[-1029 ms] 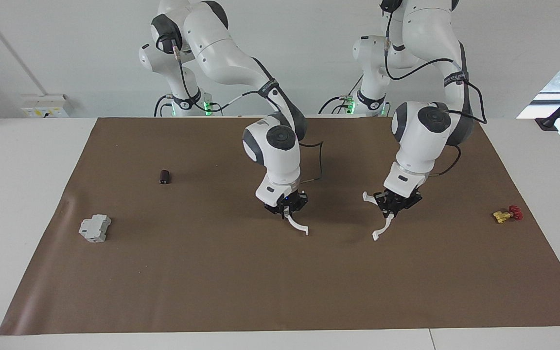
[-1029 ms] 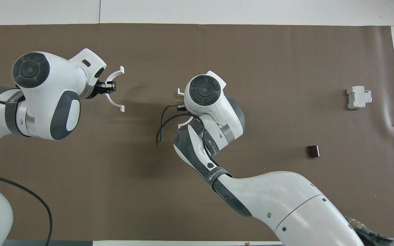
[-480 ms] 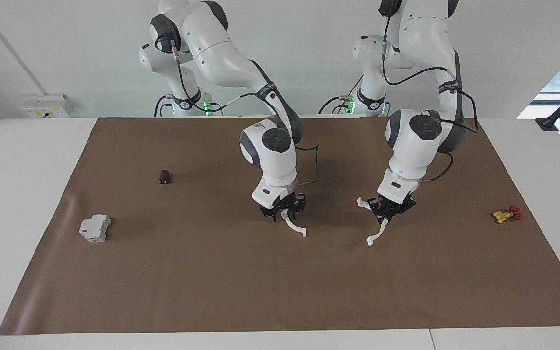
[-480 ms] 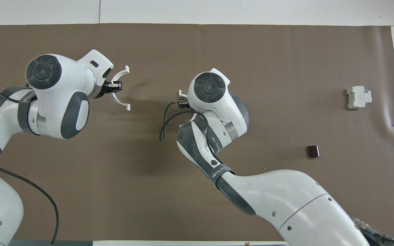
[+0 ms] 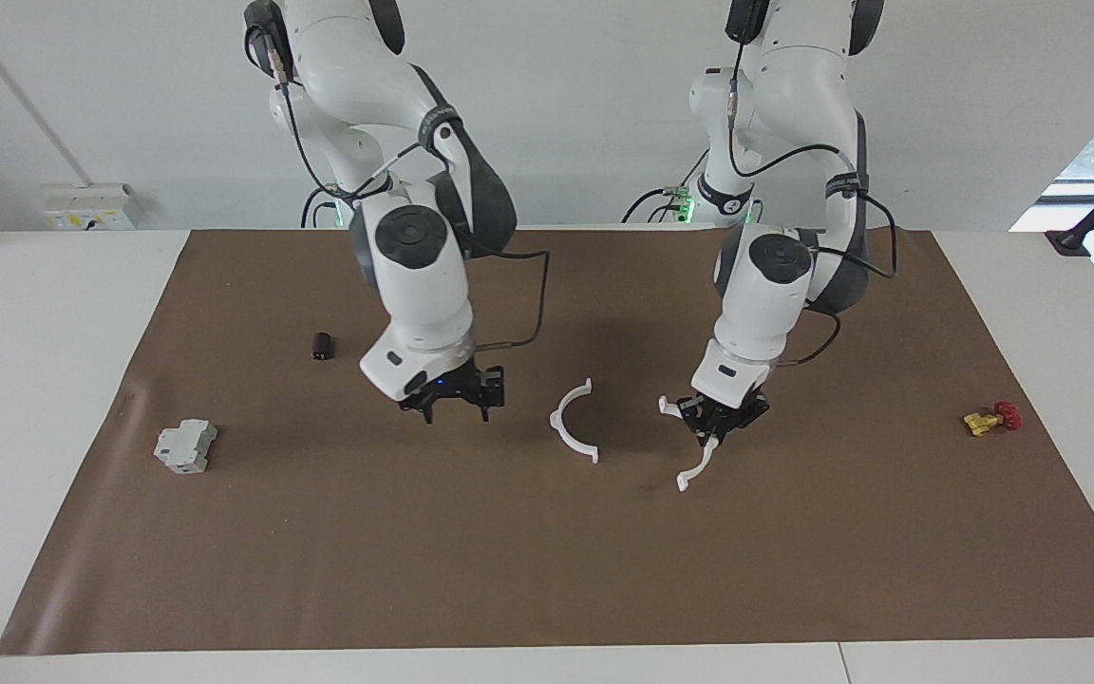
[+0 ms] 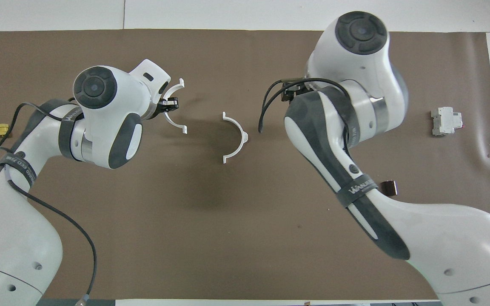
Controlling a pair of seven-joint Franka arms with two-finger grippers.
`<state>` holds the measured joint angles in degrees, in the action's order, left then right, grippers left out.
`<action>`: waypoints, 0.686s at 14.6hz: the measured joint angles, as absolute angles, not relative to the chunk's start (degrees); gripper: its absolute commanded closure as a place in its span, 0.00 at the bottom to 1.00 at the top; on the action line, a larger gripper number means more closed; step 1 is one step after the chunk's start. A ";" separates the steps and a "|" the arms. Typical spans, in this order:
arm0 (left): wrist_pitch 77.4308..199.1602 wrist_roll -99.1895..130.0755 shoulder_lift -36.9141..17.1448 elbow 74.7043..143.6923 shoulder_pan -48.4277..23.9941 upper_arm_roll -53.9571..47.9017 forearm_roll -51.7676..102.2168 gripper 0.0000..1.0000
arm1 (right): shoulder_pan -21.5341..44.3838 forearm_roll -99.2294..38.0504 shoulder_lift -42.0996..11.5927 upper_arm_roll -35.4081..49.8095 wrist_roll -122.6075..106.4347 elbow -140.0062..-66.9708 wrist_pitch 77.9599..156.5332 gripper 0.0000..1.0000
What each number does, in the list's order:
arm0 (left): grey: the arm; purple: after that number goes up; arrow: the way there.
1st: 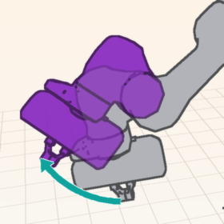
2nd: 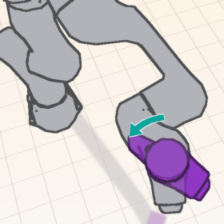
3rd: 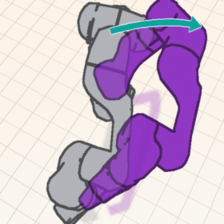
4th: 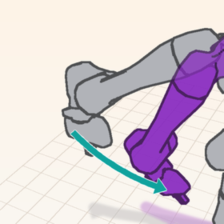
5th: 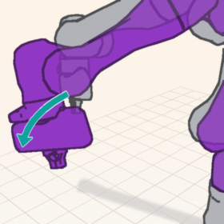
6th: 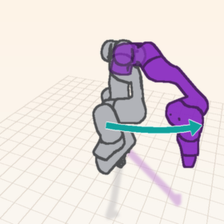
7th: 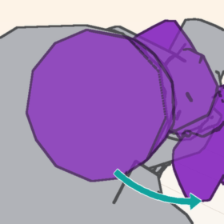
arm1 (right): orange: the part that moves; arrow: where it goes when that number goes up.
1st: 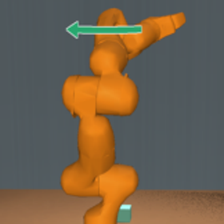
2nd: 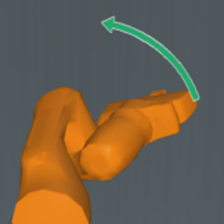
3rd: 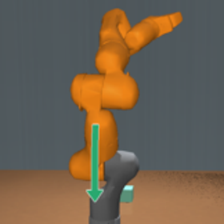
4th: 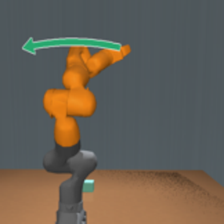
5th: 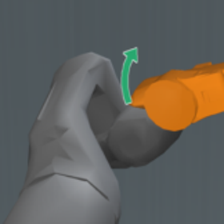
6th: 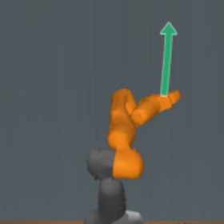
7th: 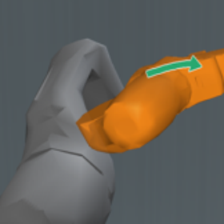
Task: Assemble drain pipe with both arms
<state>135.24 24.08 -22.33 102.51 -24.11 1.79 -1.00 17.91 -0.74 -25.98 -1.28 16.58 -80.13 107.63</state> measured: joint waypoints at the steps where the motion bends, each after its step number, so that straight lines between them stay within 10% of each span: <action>1: 135.24 25.34 -23.08 101.98 -25.23 1.82 -1.52 1.00 | 15.58 -0.74 -24.71 -1.28 14.10 -80.13 105.43 0.18; 10: 135.20 34.60 -24.82 105.22 -31.63 1.88 -10.06 1.00 | -0.62 -0.76 -11.97 -1.31 -1.94 -80.42 86.95 0.12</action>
